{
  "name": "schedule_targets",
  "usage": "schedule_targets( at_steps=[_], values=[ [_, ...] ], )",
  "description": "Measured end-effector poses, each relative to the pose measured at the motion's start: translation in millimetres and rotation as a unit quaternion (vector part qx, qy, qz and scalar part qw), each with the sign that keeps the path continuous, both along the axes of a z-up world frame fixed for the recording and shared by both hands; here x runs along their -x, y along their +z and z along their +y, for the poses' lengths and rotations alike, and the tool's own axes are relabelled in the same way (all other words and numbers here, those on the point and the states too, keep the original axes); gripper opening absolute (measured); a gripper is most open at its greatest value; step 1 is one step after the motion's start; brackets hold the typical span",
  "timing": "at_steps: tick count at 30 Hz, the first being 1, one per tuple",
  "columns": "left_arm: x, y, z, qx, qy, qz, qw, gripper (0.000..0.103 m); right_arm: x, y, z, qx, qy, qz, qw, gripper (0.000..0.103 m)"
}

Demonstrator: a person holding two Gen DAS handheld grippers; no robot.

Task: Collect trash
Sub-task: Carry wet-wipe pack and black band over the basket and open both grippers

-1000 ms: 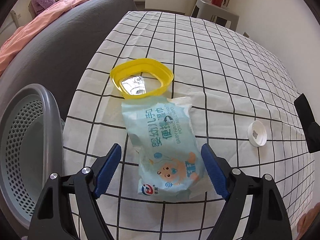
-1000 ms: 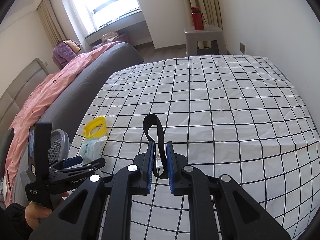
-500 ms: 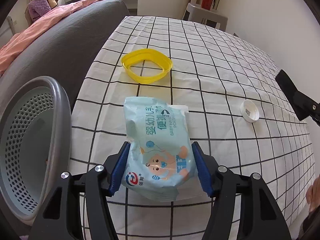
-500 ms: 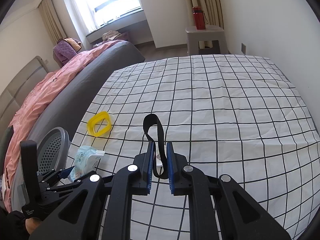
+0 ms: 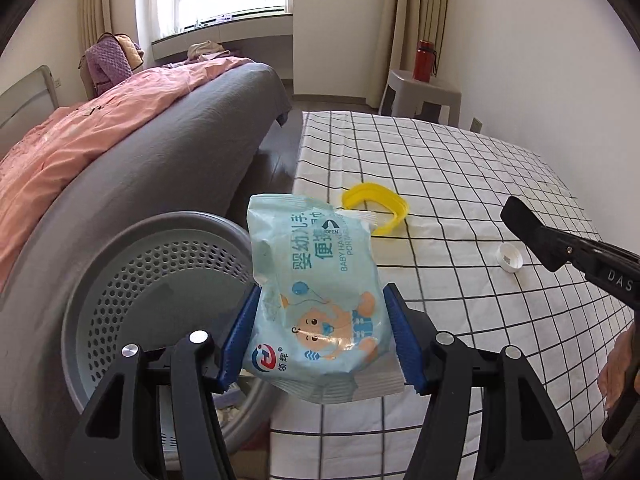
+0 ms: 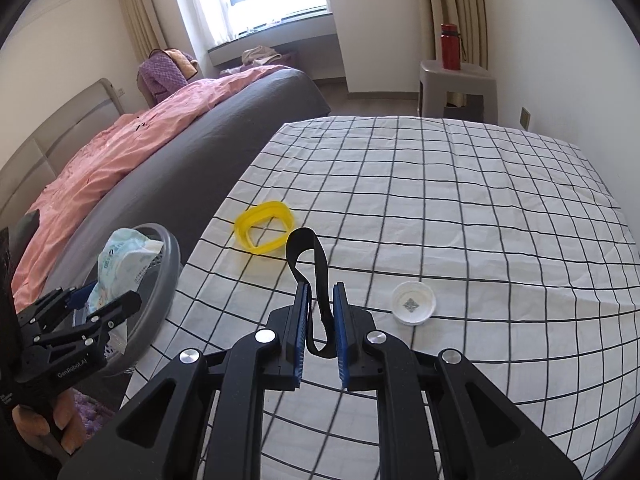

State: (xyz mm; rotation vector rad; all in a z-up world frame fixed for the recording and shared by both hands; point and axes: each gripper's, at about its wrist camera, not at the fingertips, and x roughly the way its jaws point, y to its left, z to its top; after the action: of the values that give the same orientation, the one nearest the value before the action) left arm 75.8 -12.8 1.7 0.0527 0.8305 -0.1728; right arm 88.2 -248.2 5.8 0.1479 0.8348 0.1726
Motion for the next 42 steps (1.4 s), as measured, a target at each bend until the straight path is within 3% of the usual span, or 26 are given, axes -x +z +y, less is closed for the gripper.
schedule_targets(
  at_steps=[7, 15, 22, 34, 42],
  values=[
    [0, 14, 57, -0.007, 0.029, -0.022, 0.9993, 0.06, -5, 10, 63, 0.014, 0.045, -0.01, 0.999, 0.013],
    [3, 19, 109, -0.015, 0.065, -0.036, 0.9971, 0.06, -15, 21, 130, -0.004, 0.089, -0.019, 0.996, 0.013],
    [1, 16, 132, -0.013, 0.083, -0.035, 0.9959, 0.06, -26, 27, 180, -0.01, 0.126, -0.025, 0.992, 0.013],
    [2, 0, 160, -0.014, 0.123, -0.023, 0.992, 0.06, -35, 4, 222, -0.013, 0.167, -0.003, 0.986, 0.013],
    [-1, -1, 164, -0.011, 0.124, -0.025, 0.9919, 0.06, -38, -5, 232, -0.012, 0.178, 0.004, 0.984, 0.014]
  ],
)
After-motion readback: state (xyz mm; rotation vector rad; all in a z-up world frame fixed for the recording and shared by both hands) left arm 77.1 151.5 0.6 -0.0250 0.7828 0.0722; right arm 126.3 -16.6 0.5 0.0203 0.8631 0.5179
